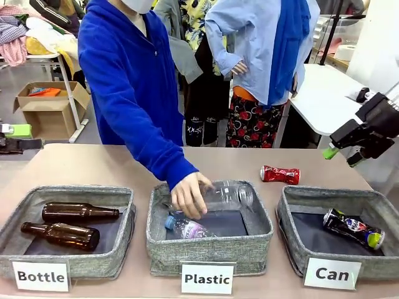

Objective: Sort the can waste into the basket.
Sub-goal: Pick up the can waste from the table and place it in the right Fabric basket.

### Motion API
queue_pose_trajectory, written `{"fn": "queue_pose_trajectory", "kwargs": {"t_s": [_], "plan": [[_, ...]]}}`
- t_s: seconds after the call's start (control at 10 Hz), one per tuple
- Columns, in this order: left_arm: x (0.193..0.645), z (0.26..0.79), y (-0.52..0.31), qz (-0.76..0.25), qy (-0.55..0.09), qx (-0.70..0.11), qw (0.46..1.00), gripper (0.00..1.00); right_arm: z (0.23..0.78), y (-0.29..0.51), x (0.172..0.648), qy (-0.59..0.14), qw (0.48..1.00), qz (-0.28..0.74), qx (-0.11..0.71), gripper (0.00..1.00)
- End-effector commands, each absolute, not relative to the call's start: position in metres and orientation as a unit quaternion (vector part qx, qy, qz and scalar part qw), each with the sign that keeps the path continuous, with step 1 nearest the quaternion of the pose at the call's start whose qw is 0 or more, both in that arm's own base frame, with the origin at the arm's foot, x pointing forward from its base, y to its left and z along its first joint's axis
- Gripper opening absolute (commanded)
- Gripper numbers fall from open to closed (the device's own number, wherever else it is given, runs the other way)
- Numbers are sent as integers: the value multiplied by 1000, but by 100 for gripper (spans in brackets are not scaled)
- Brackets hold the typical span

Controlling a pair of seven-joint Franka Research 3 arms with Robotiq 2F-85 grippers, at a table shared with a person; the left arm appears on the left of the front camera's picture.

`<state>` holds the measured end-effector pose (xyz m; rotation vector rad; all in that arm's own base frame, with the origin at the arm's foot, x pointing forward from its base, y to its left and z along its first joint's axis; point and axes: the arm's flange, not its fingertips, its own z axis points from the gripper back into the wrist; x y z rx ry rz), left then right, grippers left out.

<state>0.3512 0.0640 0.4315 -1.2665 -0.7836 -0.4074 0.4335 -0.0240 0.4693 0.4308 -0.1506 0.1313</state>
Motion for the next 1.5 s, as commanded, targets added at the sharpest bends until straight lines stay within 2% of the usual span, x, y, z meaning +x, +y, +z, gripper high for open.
{"fn": "queue_pose_trajectory", "kwargs": {"t_s": [0.0, 0.1, 0.2, 0.3, 0.5, 0.6, 0.8, 0.9, 1.0, 1.1, 1.2, 1.4], "plan": [[349, 434, 63, -183, -353, -574, 715, 100, 468, -28, 432, -73, 971, 58, 219, 100], [349, 434, 63, -183, -353, -574, 715, 100, 456, -21, 470, -75, 967, 140, 197, 100], [349, 434, 63, -183, -353, -574, 715, 100, 443, -16, 504, -87, 941, 252, 206, 100], [349, 434, 63, -183, -353, -574, 715, 100, 427, -8, 531, -103, 932, 298, 179, 100], [349, 434, 63, -183, -353, -574, 715, 100, 406, 11, 564, -175, 862, 452, 145, 100], [349, 434, 63, -183, -353, -574, 715, 100, 398, 25, 568, -203, 840, 491, 114, 100], [349, 434, 63, -183, -353, -574, 715, 100, 381, 54, 579, -138, 768, 616, 108, 100], [349, 434, 63, -183, -353, -574, 715, 100, 377, 64, 584, -107, 764, 630, 92, 100], [349, 434, 63, -183, -353, -574, 715, 100, 379, 68, 587, -81, 791, 602, 72, 100], [349, 434, 63, -183, -353, -574, 715, 100, 376, 70, 577, -137, 777, 606, 101, 100], [349, 434, 63, -183, -353, -574, 715, 100, 376, 70, 577, -137, 777, 606, 101, 100], [349, 434, 63, -183, -353, -574, 715, 100, 356, 77, 579, -88, 784, 610, 70, 100]]}}
